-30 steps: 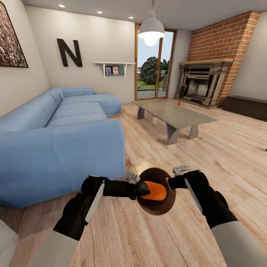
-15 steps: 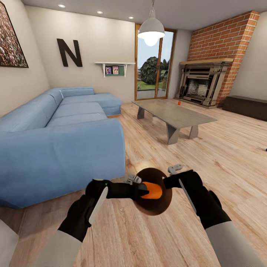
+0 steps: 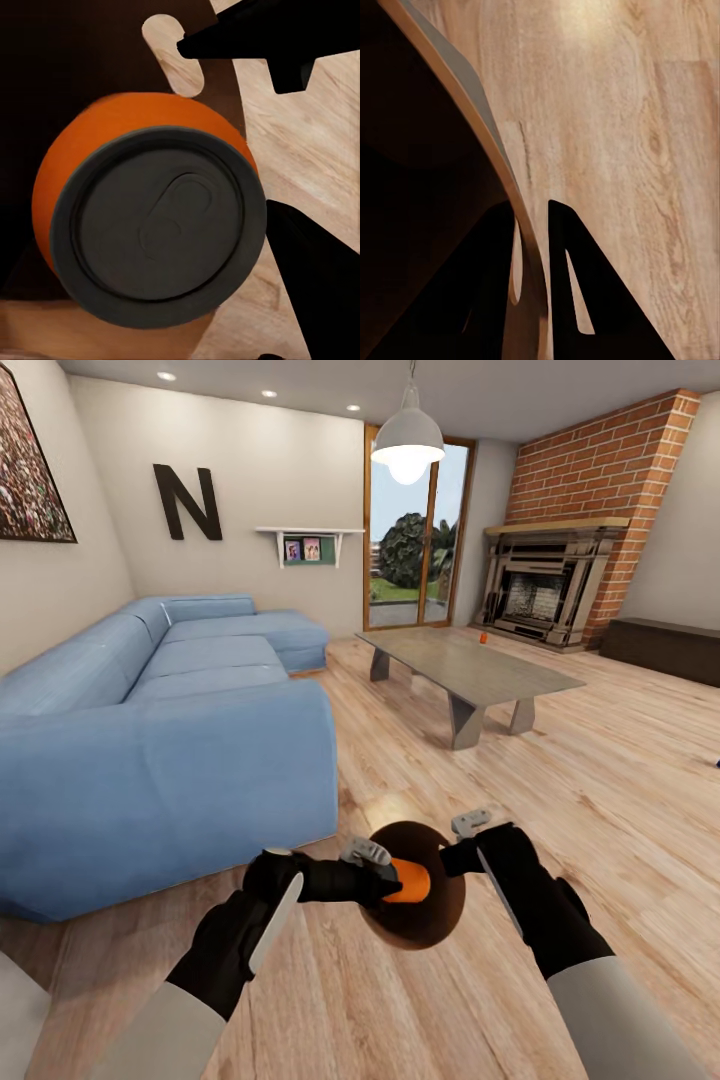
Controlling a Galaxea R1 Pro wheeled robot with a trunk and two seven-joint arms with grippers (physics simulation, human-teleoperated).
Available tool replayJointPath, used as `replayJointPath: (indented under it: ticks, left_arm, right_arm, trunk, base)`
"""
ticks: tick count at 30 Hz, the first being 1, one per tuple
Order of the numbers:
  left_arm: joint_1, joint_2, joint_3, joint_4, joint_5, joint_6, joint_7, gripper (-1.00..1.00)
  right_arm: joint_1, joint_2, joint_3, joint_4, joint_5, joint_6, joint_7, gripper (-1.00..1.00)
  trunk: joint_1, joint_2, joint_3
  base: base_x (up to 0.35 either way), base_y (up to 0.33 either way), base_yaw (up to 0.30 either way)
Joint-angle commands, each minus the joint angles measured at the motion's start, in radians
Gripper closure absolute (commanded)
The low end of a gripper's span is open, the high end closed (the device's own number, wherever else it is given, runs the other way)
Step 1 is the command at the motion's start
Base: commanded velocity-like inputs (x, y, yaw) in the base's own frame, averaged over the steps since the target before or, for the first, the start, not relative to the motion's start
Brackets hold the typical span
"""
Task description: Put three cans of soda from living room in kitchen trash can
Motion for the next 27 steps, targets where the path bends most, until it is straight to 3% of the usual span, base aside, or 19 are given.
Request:
replayJointPath:
  ticks: [1,4,6,14,27]
  left_arm:
    - [0.000,0.000,0.001,0.003,-0.031,-0.015,0.081,-1.00]
    - [0.000,0.000,-0.015,0.013,-0.033,-0.040,0.089,-1.00]
    - [0.000,0.000,-0.031,0.015,-0.033,-0.044,0.090,-1.00]
    - [0.000,0.001,-0.048,0.016,-0.033,-0.048,0.110,-1.00]
    - [0.002,0.013,-0.046,-0.011,-0.021,-0.047,0.099,-1.00]
  right_arm:
    - [0.000,0.002,0.002,-0.069,-0.077,0.007,0.027,1.00]
    - [0.000,0.022,0.001,-0.069,-0.027,0.007,0.028,1.00]
    - [0.000,0.028,0.001,-0.069,-0.016,0.007,0.028,1.00]
    - [0.000,0.033,-0.001,-0.069,-0.005,0.007,0.028,1.00]
    - [0.000,0.028,-0.007,-0.069,-0.005,0.007,0.029,1.00]
  trunk:
    - [0.000,0.000,0.000]
    - [0.000,0.000,0.000]
    - [0.000,0.000,0.000]
    - [0.000,0.000,0.000]
    - [0.000,0.000,0.000]
  base:
    - [0.000,0.000,0.000]
    - [0.000,0.000,0.000]
    - [0.000,0.000,0.000]
    - [0.000,0.000,0.000]
    - [0.000,0.000,0.000]
